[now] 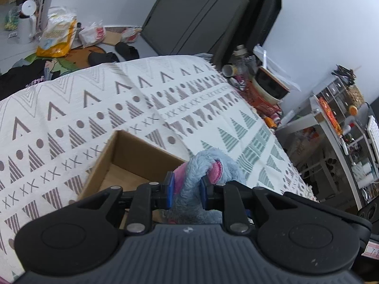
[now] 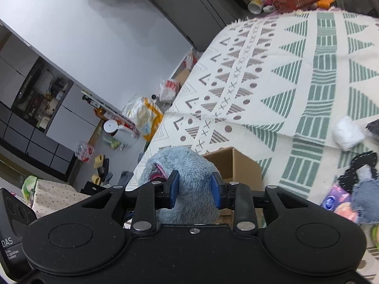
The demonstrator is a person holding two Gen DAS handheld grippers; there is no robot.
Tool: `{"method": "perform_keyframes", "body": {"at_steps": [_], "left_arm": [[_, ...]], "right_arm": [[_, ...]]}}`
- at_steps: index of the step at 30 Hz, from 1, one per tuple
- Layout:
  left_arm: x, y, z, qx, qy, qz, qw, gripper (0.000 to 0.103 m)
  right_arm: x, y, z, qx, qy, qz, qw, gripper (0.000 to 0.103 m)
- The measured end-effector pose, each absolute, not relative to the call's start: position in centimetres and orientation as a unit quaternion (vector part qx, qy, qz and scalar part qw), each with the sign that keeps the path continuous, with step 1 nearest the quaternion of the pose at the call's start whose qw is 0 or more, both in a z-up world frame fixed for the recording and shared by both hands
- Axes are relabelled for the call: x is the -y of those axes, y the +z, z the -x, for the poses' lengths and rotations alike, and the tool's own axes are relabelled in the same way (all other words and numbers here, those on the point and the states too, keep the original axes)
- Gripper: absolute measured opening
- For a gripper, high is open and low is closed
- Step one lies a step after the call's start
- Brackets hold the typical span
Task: Organize soft objects
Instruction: 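Lift the grey plush toy with the left tool and carry it over the box, then lower the plush toy into the box and open the left tool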
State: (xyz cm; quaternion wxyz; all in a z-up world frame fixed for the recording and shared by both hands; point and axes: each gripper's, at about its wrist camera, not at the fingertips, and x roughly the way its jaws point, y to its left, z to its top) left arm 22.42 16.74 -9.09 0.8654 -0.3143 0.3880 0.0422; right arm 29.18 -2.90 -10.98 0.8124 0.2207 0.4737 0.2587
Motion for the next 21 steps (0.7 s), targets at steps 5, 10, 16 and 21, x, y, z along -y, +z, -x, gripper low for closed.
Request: {"method": "perform_keyframes", "body": {"at_steps": [5, 10, 16, 21], "left_arm": [[-18.2, -10.9, -22.7, -0.393, 0.062, 0.32, 0.86, 0.021], [-19.0, -12.6, -22.9, -0.394, 0.088, 0.318, 0.858, 0.021], [-19.4, -13.5, -23.3, -0.402, 0.12, 0.305, 0.855, 0.024], [-19.3, -14.1, -23.5, -0.416, 0.139, 0.297, 0.848, 0.032]], "right_arm": [[1.7, -12.2, -29.4, -0.478, 0.249, -0.206, 0.817, 0.056], [1.9, -13.1, -29.2, -0.478, 0.247, -0.2, 0.819, 0.057], [2.3, -13.8, -29.2, -0.482, 0.239, -0.206, 0.817, 0.059], [3.0, -13.8, -28.9, -0.485, 0.232, -0.208, 0.817, 0.075]]}}
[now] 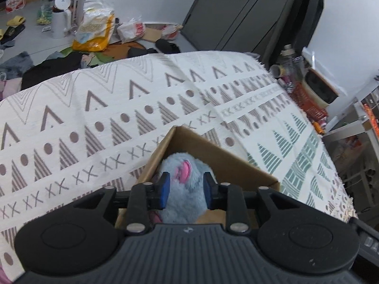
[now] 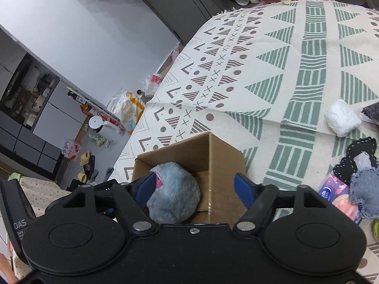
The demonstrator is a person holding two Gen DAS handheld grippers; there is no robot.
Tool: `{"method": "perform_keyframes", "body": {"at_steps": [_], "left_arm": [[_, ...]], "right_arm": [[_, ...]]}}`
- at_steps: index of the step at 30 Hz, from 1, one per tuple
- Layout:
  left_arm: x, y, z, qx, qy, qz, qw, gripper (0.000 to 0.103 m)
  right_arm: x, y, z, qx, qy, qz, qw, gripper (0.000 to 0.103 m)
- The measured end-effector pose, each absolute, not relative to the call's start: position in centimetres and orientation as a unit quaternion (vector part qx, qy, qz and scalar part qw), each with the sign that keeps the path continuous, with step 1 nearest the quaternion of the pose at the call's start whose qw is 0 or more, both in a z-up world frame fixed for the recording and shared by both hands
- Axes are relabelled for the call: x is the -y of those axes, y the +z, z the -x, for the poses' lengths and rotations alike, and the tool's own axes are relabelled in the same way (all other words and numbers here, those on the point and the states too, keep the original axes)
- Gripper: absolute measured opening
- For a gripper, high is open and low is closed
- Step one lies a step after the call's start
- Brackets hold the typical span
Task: Organize soft objects
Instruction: 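Lower the plush toy into the box and open the left tool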
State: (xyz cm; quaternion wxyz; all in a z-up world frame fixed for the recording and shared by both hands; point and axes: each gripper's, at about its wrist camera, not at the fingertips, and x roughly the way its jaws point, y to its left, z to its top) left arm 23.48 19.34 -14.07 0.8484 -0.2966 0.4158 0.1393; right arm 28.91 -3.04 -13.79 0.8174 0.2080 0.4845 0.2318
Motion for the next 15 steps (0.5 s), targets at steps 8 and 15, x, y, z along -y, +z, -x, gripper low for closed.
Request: {"method": "perform_keyframes", "body": {"at_steps": [8, 15], "left_arm": [[-18.8, -13.0, -22.8, -0.417, 0.156, 0.286, 0.848, 0.055], [-17.2, -11.0, -22.0, -0.41, 0.16, 0.275, 0.855, 0.063]], "right_arm": [[4.8, -13.2, -28.2, -0.484, 0.218, -0.205, 0.822, 0.078], [7.6, -12.0, -26.9, -0.479, 0.203, -0.211, 0.828, 0.09]]}}
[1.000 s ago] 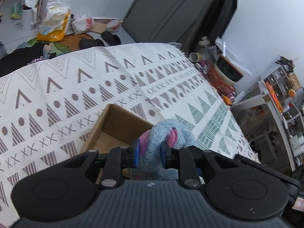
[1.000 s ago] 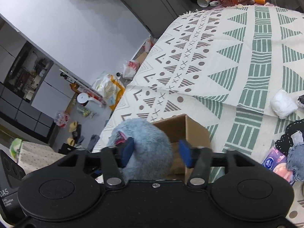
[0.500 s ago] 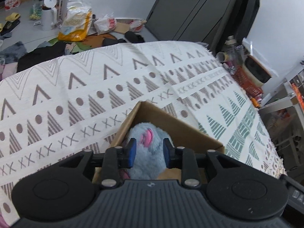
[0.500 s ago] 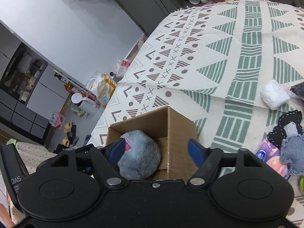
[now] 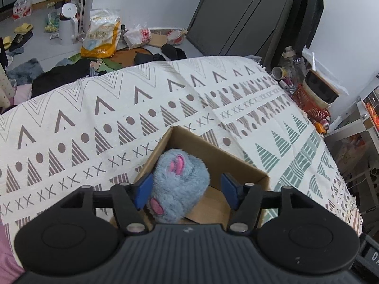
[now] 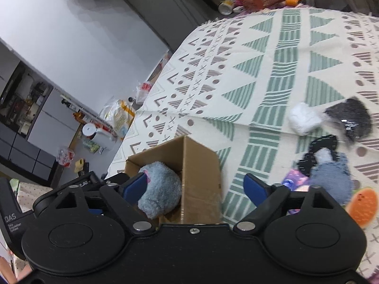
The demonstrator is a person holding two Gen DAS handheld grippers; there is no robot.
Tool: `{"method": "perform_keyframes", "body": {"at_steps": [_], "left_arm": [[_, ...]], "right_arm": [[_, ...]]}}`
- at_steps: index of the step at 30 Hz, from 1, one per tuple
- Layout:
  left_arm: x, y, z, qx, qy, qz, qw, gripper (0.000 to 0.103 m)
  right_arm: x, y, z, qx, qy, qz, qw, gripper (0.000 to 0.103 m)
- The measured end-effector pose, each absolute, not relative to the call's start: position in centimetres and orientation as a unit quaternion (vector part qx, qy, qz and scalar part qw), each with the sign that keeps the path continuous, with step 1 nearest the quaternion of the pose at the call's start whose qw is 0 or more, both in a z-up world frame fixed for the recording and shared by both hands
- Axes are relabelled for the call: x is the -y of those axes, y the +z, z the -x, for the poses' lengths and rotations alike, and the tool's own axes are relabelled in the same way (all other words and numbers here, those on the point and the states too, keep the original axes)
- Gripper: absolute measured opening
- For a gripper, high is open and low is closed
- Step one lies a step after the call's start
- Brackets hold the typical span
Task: Organize soft objects
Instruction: 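Lower the plush toy into the box and open the left tool, then grasp the hamburger toy with the right tool while the left tool grasps the denim pouch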
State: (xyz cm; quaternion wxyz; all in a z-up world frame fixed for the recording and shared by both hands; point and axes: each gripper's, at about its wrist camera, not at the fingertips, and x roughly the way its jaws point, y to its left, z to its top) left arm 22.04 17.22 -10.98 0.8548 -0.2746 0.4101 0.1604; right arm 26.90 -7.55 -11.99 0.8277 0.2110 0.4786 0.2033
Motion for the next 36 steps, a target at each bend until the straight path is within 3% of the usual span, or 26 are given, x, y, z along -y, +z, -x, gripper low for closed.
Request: {"method": "perform_keyframes", "body": {"at_steps": [7, 17, 22, 36], "left_arm": [[-14.7, -9.7, -21.0, -0.414, 0.15, 0.252, 0.862, 0.065], [-10.5, -7.4, -19.5, -0.409, 0.122, 0.223, 0.876, 0.065], [-8.0, -6.2, -18.7, -0.4, 0.093, 0.205, 0.889, 0.086], [-2.2, -4.5, -18.3, -0.411, 0.055, 0.183, 0.891, 0.089]], "right_arm": [[10.8, -10.3, -25.4, -0.463, 0.187, -0.208, 0.841, 0.097], [16.4, -8.8, -22.8, -0.454, 0.156, -0.204, 0.853, 0.101], [19.0, -8.0, -21.7, -0.447, 0.146, -0.216, 0.856, 0.103], [25.3, -8.9, -20.3, -0.449, 0.105, -0.249, 0.852, 0.103]]}}
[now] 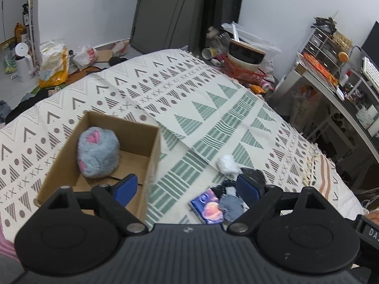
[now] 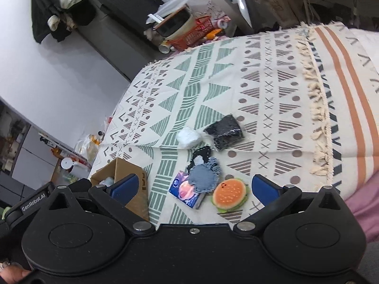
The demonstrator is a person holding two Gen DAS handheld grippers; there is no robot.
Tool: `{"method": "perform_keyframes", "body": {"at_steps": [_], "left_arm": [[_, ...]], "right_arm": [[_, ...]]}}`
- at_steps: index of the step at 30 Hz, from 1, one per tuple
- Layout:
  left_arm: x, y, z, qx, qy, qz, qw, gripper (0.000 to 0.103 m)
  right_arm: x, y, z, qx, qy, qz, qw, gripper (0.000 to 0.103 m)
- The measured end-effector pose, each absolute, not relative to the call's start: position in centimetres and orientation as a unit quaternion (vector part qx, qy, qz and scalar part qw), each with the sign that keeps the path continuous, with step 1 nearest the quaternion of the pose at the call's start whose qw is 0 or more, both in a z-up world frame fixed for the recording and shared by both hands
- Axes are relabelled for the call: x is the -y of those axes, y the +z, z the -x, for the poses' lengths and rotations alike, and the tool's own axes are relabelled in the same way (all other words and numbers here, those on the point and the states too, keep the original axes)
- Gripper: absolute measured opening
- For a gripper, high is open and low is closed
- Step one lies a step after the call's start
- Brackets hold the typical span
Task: Organize soft objects
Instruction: 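Grasp the hamburger toy with the right tool while the left tool grasps the denim pouch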
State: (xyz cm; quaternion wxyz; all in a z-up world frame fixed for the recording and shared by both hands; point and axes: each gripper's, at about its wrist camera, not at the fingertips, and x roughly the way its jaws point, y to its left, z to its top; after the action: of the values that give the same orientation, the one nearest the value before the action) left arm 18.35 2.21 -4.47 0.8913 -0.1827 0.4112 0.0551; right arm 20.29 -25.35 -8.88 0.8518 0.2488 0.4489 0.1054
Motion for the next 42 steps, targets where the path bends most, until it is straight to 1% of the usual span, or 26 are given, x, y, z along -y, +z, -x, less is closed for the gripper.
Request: {"method": "perform_keyframes", "body": {"at_steps": [5, 11, 15, 18, 20, 22, 23, 24, 25, 26, 27, 29, 30, 31, 36, 39, 42], "left_arm": [[-0.4, -4.3, -18.3, -0.414, 0.035, 0.176, 0.892, 0.089], [1.9, -4.6, -18.8, -0.417, 0.015, 0.162, 0.894, 0.089], [2.8, -5.2, -19.2, -0.419, 0.013, 0.163, 0.893, 0.087], [3.3, -6.0, -19.7, -0.424, 0.012, 0.167, 0.89, 0.085], [3.8, -6.4, -20.2, -0.429, 0.011, 0.165, 0.888, 0.081], [4.3, -7.0, -20.7, -0.435, 0.008, 0.166, 0.885, 0.074], [4.5, -7.3, -21.0, -0.438, 0.007, 0.167, 0.883, 0.073], [4.7, -7.7, -21.2, -0.442, 0.006, 0.169, 0.881, 0.068], [4.8, -8.0, -21.4, -0.446, 0.005, 0.171, 0.879, 0.063], [5.0, -8.5, -21.7, -0.45, 0.004, 0.174, 0.876, 0.061], [5.1, -8.8, -21.9, -0.454, 0.004, 0.176, 0.874, 0.059], [5.5, -9.7, -22.4, -0.463, 0.004, 0.178, 0.868, 0.056], [5.7, -10.1, -22.6, -0.467, 0.004, 0.179, 0.866, 0.053], [5.8, -10.4, -22.8, -0.471, 0.004, 0.18, 0.864, 0.052], [6.4, -11.9, -24.0, -0.485, -0.002, 0.184, 0.855, 0.05], [6.7, -12.8, -24.7, -0.494, 0.0, 0.188, 0.849, 0.047], [6.8, -13.8, -25.4, -0.502, 0.001, 0.192, 0.843, 0.046]], "right_arm": [[26.4, -9.7, -20.2, -0.458, 0.096, -0.268, 0.842, 0.103], [26.9, -12.2, -20.6, -0.491, 0.082, -0.303, 0.813, 0.102], [27.3, -13.4, -20.9, -0.498, 0.072, -0.32, 0.803, 0.101], [27.8, -14.6, -21.2, -0.508, 0.067, -0.346, 0.786, 0.094], [28.0, -15.3, -21.3, -0.513, 0.062, -0.359, 0.777, 0.085], [28.0, -15.9, -21.6, -0.516, 0.052, -0.365, 0.773, 0.079], [28.1, -16.3, -21.7, -0.518, 0.047, -0.367, 0.772, 0.076], [28.1, -16.5, -21.9, -0.519, 0.042, -0.368, 0.77, 0.075], [28.1, -16.8, -22.1, -0.52, 0.038, -0.369, 0.77, 0.07], [28.1, -17.1, -22.3, -0.521, 0.034, -0.37, 0.769, 0.064], [28.1, -17.6, -22.6, -0.525, 0.031, -0.372, 0.765, 0.062], [28.0, -18.5, -23.2, -0.534, 0.026, -0.381, 0.754, 0.05], [27.9, -19.0, -23.5, -0.539, 0.024, -0.387, 0.748, 0.048], [27.9, -19.5, -23.8, -0.544, 0.023, -0.394, 0.74, 0.043], [27.5, -21.3, -24.6, -0.563, 0.013, -0.415, 0.714, 0.042], [27.2, -22.0, -24.9, -0.569, 0.01, -0.422, 0.706, 0.042], [27.1, -22.3, -25.2, -0.569, 0.001, -0.422, 0.705, 0.042]]}}
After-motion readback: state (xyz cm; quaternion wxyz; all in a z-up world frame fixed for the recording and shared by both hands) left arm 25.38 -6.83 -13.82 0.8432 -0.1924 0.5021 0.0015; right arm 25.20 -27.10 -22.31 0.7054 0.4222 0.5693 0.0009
